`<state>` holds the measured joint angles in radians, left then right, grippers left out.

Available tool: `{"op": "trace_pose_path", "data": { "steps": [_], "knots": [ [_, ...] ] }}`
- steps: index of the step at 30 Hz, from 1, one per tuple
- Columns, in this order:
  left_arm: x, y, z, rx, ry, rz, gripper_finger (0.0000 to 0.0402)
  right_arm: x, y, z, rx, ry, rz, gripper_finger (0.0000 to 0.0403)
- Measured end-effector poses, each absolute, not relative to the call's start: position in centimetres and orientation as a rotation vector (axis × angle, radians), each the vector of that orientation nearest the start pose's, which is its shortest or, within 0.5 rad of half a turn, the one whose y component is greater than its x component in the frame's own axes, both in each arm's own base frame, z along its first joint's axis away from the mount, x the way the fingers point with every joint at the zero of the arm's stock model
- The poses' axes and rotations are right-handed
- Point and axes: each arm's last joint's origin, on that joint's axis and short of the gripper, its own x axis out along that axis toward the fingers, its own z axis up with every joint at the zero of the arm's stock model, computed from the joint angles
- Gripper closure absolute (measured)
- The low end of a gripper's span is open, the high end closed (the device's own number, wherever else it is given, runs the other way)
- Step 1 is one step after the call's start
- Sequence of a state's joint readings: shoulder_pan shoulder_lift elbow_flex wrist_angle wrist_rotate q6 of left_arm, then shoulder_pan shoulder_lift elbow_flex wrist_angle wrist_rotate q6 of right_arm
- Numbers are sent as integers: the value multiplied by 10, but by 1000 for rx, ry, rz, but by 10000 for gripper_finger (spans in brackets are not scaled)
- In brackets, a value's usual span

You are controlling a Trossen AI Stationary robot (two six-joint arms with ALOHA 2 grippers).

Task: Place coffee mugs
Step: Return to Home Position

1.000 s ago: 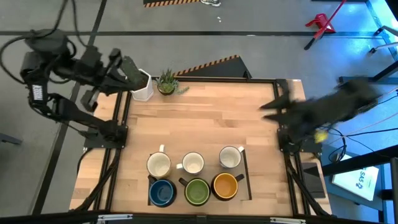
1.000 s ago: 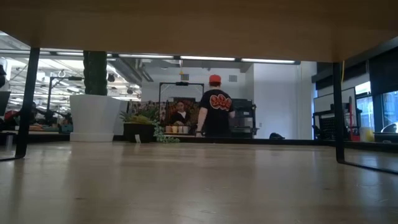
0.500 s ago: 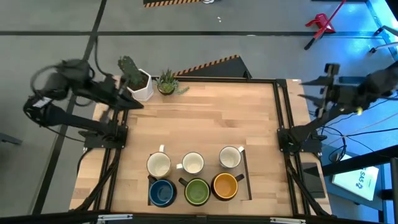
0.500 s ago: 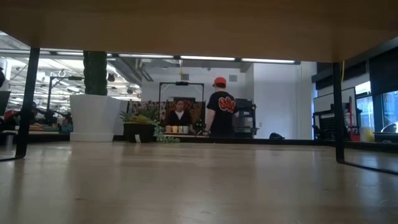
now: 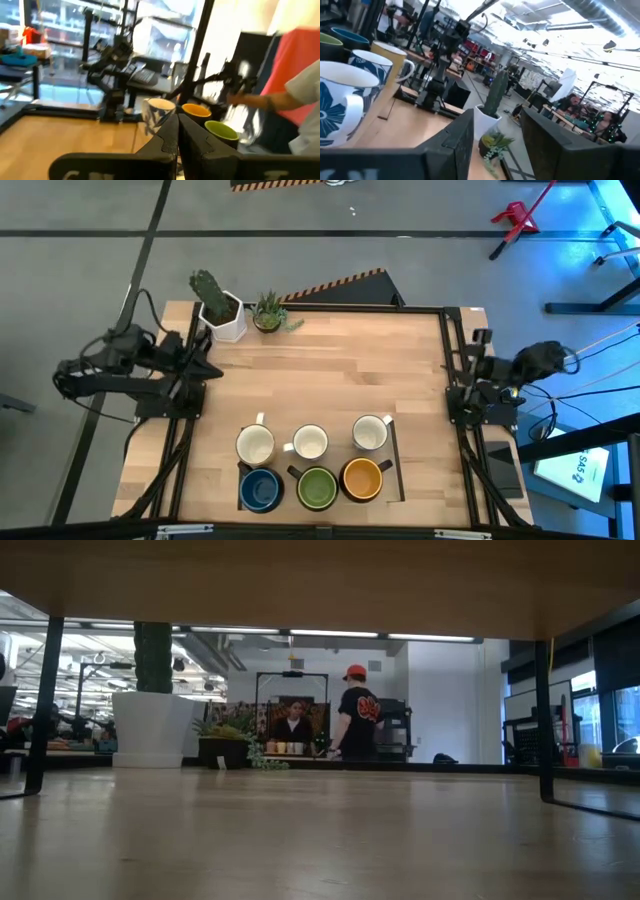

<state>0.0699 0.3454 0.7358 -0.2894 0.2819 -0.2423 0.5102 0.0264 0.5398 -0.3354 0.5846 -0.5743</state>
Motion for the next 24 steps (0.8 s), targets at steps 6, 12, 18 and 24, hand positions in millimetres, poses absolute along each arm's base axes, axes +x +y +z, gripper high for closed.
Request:
{"op": "trace_pose_path", "data": {
  "steps": [6, 12, 18, 24],
  "knots": [
    [66, -5, 294, -275, -168, -261, 401, 57, 13, 258, -476, -69, -143, 255],
    [68, -5, 252, -334, -185, -279, 401, 72, 17, 219, -435, 23, -255, 255],
    [82, -4, 218, -367, -79, -270, 401, 81, 20, 182, -385, 115, -336, 255],
    [92, -4, 186, -404, -9, -258, 401, 83, 20, 174, -418, 140, -364, 255]
  ]
}}
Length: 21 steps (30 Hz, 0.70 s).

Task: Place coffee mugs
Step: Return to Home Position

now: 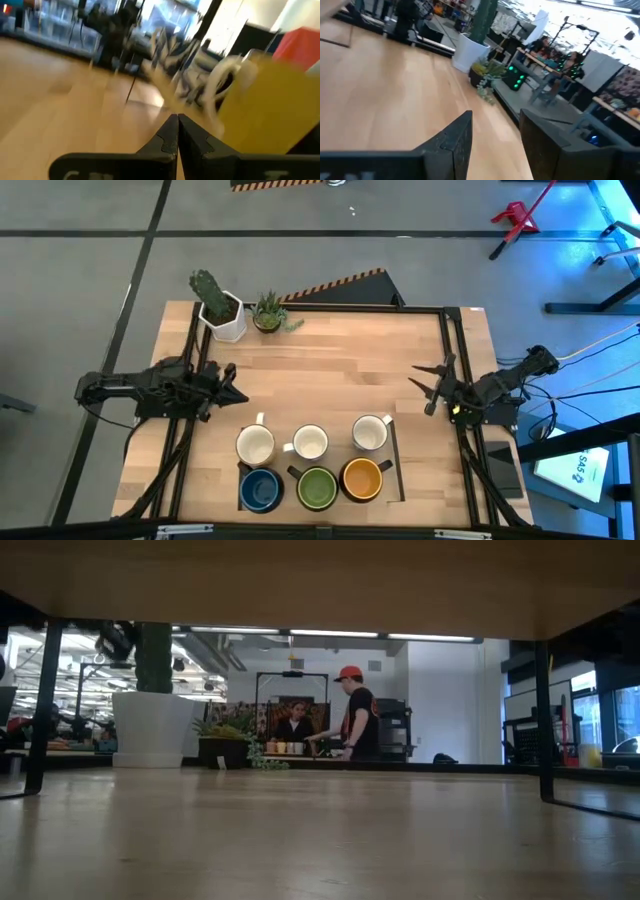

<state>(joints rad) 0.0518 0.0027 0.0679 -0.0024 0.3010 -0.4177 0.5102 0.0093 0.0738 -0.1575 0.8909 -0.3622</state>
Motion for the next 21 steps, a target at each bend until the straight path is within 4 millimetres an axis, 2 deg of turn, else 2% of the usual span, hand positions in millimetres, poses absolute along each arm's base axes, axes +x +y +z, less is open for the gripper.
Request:
{"op": "trace_pose_path", "data": {
  "steps": [5, 9, 12, 17, 21],
  "knots": [
    [96, -2, 173, -426, 2, -206, 401, 82, 19, 174, -450, 157, -424, 255],
    [97, 1, 172, -451, -42, -114, 401, 82, 19, 173, -476, 165, -426, 255],
    [97, 2, 172, -456, -53, -71, 401, 82, 19, 173, -562, 185, -421, 255],
    [97, 2, 172, -457, -52, -69, 401, 82, 19, 173, -811, 240, -395, 255],
    [97, 2, 172, -457, -51, -70, 401, 82, 19, 173, -851, 247, -388, 255]
  ]
}}
